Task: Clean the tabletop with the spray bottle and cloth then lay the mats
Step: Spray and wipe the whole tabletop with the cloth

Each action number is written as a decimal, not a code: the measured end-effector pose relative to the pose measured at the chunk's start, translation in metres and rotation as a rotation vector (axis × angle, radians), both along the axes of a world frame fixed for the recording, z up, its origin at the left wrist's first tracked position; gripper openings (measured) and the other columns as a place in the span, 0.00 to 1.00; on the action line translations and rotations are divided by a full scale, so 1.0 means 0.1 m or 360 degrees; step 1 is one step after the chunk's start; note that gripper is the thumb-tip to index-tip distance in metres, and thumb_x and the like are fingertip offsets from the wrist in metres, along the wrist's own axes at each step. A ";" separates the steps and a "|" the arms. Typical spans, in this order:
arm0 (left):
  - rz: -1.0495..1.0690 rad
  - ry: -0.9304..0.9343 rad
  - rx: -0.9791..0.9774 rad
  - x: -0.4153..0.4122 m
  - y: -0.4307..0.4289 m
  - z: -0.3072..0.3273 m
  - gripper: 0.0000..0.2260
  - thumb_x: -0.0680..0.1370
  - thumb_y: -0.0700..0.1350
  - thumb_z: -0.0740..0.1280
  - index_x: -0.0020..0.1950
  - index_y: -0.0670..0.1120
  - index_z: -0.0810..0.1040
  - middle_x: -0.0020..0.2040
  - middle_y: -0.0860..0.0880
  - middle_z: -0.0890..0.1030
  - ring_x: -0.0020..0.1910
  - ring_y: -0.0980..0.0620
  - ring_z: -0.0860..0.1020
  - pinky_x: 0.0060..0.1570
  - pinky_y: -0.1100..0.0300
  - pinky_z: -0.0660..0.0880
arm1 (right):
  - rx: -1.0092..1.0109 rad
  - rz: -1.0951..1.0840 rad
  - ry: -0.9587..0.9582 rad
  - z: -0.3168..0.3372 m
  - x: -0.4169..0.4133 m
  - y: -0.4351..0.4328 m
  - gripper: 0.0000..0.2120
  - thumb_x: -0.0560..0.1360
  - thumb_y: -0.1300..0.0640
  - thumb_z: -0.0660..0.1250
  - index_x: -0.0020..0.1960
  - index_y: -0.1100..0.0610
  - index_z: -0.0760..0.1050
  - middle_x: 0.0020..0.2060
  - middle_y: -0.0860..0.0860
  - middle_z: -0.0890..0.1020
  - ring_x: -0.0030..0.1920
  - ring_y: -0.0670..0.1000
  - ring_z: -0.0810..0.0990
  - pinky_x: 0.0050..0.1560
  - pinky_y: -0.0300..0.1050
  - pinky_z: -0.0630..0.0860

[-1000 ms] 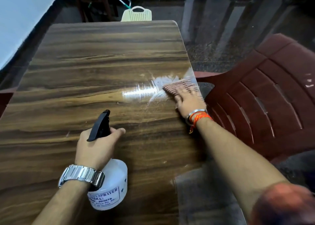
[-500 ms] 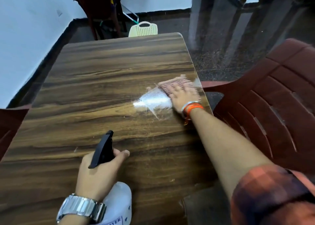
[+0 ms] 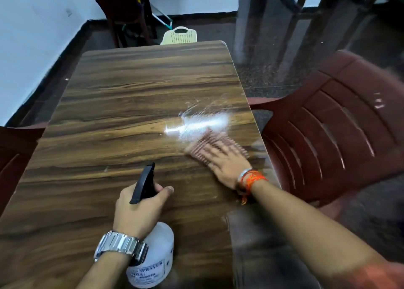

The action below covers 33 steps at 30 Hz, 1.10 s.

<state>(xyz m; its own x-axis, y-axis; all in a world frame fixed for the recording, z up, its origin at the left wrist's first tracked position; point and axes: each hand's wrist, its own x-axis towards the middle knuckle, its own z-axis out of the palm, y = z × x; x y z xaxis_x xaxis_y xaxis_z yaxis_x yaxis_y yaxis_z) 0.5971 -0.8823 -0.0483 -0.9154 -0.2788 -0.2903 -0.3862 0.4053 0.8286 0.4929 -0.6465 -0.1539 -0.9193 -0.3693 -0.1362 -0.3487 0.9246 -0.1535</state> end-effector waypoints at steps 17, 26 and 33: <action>-0.0214 0.0011 0.0026 1.21 -0.20 0.31 0.11 0.68 0.51 0.78 0.33 0.47 0.81 0.25 0.51 0.79 0.29 0.48 0.77 0.35 0.54 0.74 | -0.0078 -0.0103 -0.0205 0.19 2.56 -0.45 0.25 0.79 0.40 0.47 0.75 0.41 0.57 0.74 0.41 0.62 0.72 0.54 0.65 0.68 0.56 0.63; -0.0289 -0.0026 0.0053 1.70 -0.34 0.36 0.11 0.70 0.49 0.77 0.33 0.46 0.81 0.25 0.52 0.79 0.27 0.51 0.77 0.33 0.56 0.74 | 0.0090 -0.1052 -0.0152 -0.03 2.06 0.54 0.27 0.80 0.42 0.42 0.78 0.45 0.44 0.78 0.48 0.46 0.77 0.57 0.44 0.75 0.55 0.43; -0.0228 0.0013 -0.0070 1.93 -0.44 0.31 0.09 0.70 0.49 0.78 0.34 0.47 0.81 0.28 0.49 0.81 0.30 0.49 0.79 0.33 0.57 0.74 | -0.0032 -0.1038 -0.0265 0.01 1.78 0.50 0.27 0.80 0.46 0.45 0.78 0.48 0.46 0.78 0.52 0.48 0.77 0.61 0.46 0.76 0.54 0.45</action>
<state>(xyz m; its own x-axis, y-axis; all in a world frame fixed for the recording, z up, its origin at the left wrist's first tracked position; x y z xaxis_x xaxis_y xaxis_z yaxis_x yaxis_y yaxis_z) 0.7898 -0.9267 -0.0171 -0.9490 -0.1572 -0.2733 -0.3152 0.4916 0.8118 0.6706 -0.5968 -0.1532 -0.9224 0.2504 -0.2942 0.3099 0.9342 -0.1765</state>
